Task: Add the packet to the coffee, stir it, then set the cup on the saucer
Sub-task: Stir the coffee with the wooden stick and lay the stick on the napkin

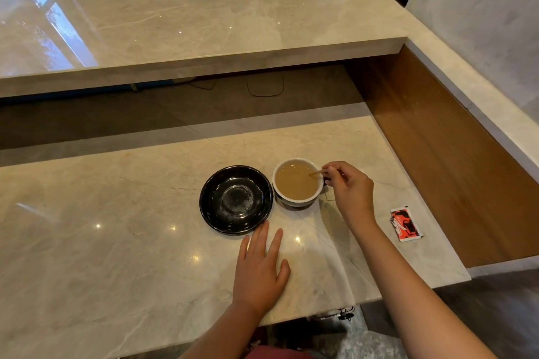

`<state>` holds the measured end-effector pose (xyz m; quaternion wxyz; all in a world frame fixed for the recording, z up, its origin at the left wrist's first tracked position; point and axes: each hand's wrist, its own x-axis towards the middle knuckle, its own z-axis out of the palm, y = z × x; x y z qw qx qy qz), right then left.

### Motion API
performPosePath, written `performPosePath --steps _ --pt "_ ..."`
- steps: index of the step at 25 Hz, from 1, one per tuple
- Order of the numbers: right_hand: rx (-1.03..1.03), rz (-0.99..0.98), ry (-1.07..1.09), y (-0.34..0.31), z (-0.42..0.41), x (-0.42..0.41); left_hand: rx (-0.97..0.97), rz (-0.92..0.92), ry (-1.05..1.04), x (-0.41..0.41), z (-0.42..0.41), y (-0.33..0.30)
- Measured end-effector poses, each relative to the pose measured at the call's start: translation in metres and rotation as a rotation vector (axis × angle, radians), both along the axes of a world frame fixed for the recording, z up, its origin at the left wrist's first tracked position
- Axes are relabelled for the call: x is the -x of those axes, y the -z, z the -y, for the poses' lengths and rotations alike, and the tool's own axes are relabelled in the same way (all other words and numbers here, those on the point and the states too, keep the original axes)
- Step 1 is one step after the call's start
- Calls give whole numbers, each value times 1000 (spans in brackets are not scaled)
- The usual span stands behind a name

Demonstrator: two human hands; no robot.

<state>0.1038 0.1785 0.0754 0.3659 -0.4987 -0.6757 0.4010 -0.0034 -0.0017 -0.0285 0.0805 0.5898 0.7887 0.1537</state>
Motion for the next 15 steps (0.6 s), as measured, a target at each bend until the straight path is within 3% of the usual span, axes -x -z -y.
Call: performPosePath --steps 6,10,15 --pt "-22 81 -45 5 17 -9 3 -15 -10 0 0 -2" --pt "149 -80 3 2 27 -7 7 -23 -12 -1 -1 -3" --pt "219 -235 114 -5 25 -23 6 -31 -11 -2 0 -4"
